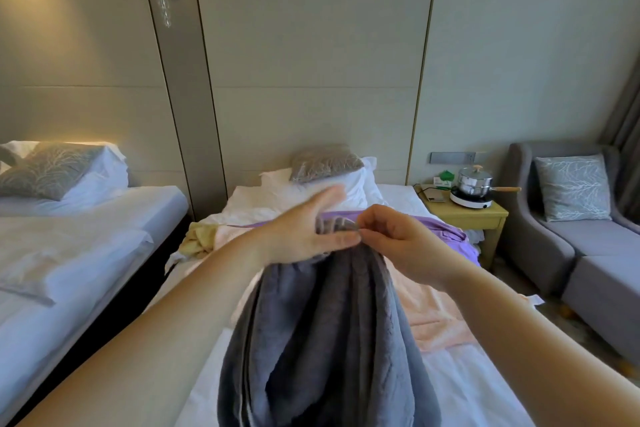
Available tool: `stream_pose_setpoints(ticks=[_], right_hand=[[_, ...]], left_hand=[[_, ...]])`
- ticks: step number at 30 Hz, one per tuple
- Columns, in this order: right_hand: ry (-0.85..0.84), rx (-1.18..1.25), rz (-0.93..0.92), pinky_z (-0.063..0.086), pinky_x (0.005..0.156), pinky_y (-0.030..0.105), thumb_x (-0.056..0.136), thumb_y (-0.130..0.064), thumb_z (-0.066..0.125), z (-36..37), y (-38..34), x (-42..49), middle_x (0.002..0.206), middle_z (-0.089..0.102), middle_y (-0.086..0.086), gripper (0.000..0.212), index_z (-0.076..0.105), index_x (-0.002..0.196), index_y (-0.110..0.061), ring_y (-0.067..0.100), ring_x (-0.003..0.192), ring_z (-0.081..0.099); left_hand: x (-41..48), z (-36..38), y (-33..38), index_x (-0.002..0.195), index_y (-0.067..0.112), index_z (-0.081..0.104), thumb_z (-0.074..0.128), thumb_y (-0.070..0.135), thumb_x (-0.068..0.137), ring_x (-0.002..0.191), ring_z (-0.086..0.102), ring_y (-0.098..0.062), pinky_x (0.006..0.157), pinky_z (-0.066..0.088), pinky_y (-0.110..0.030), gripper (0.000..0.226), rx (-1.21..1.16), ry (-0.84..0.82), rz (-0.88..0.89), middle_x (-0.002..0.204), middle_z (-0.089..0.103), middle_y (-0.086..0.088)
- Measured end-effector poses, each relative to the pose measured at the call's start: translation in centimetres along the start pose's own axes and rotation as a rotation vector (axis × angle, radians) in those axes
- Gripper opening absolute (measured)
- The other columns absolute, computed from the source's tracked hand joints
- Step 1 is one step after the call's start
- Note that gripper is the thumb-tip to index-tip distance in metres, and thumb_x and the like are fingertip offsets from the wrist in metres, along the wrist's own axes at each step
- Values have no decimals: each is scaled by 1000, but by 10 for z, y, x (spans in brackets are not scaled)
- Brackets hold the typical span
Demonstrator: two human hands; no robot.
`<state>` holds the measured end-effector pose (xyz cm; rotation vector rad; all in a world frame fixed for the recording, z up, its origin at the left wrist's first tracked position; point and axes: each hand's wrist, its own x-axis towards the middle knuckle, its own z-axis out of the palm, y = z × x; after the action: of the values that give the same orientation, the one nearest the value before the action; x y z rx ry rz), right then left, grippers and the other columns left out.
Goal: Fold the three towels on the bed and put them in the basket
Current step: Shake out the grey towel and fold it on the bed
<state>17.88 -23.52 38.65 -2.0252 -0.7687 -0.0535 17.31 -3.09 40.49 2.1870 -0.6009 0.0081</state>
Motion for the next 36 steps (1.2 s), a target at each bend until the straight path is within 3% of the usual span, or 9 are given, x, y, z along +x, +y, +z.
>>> stream_pose_setpoints(ticks=[2, 5, 8, 12, 18, 23, 27, 31, 36], right_hand=[[-23, 3, -40, 44, 71, 21, 93, -19, 55, -4, -4, 0, 77, 60, -15, 10, 59, 87, -25, 2, 74, 53], [-37, -17, 4, 44, 69, 21, 86, -34, 54, -7, 1, -8, 74, 59, -17, 7, 59, 86, -29, 1, 71, 51], [-37, -20, 85, 47, 80, 41, 77, -54, 54, -7, 15, -19, 82, 61, -17, 21, 58, 90, -38, 8, 80, 56], [46, -26, 105, 48, 91, 51, 71, -57, 64, -4, 29, -31, 93, 65, -15, 33, 57, 98, -40, 13, 91, 63], [65, -295, 13, 49, 85, 42, 76, -37, 67, -4, 34, -36, 90, 62, -14, 14, 65, 88, -42, 13, 88, 59], [433, -558, 80, 43, 68, 31, 87, -10, 60, 4, 35, -36, 101, 50, -6, 20, 71, 94, -25, 21, 89, 56], [176, -399, 55, 45, 82, 28, 86, -31, 63, 15, 26, -37, 98, 52, -12, 14, 67, 98, -37, 12, 89, 54], [177, -93, 185, 46, 82, 16, 88, -31, 63, 27, 21, -35, 118, 48, -10, 31, 57, 117, -40, 6, 93, 57], [-5, -68, 202, 49, 87, 25, 75, -36, 76, 26, 20, -32, 104, 53, -13, 16, 64, 85, -38, 6, 91, 58]], left_hand=[[2, 11, 2, 128, 43, 47, 65, 47, 85, 106, 59, -16, 100, 46, -33, 47, 36, -159, 35, 123, 63, 3], [5, 13, 1, 104, 43, 62, 63, 46, 87, 78, 60, -23, 72, 47, -36, 17, 173, -166, -41, 92, 66, -17], [8, 18, 1, 100, 27, 67, 66, 37, 87, 54, 48, -1, 54, 36, -12, 17, 176, -91, 10, 72, 59, -9], [13, 19, 3, 92, 24, 66, 64, 32, 89, 49, 46, -1, 51, 35, -10, 9, 89, 45, 63, 60, 56, 8], [15, 1, 5, 90, 34, 61, 64, 34, 88, 46, 42, -2, 48, 32, -12, 4, 129, 299, 55, 58, 50, 11], [13, -5, 2, 104, 29, 61, 62, 33, 90, 51, 41, 1, 53, 32, -17, 15, 164, 366, 29, 78, 53, -6], [13, -2, 0, 101, 31, 59, 60, 32, 91, 49, 38, -1, 49, 29, -15, 11, 140, 434, 16, 60, 36, 7], [12, -2, 2, 98, 30, 59, 60, 31, 91, 50, 37, 1, 49, 30, -12, 7, 130, 444, 52, 61, 36, 8], [12, -4, 1, 97, 30, 61, 60, 30, 91, 49, 38, -1, 57, 40, -23, 6, 144, 469, 61, 56, 34, 10]])
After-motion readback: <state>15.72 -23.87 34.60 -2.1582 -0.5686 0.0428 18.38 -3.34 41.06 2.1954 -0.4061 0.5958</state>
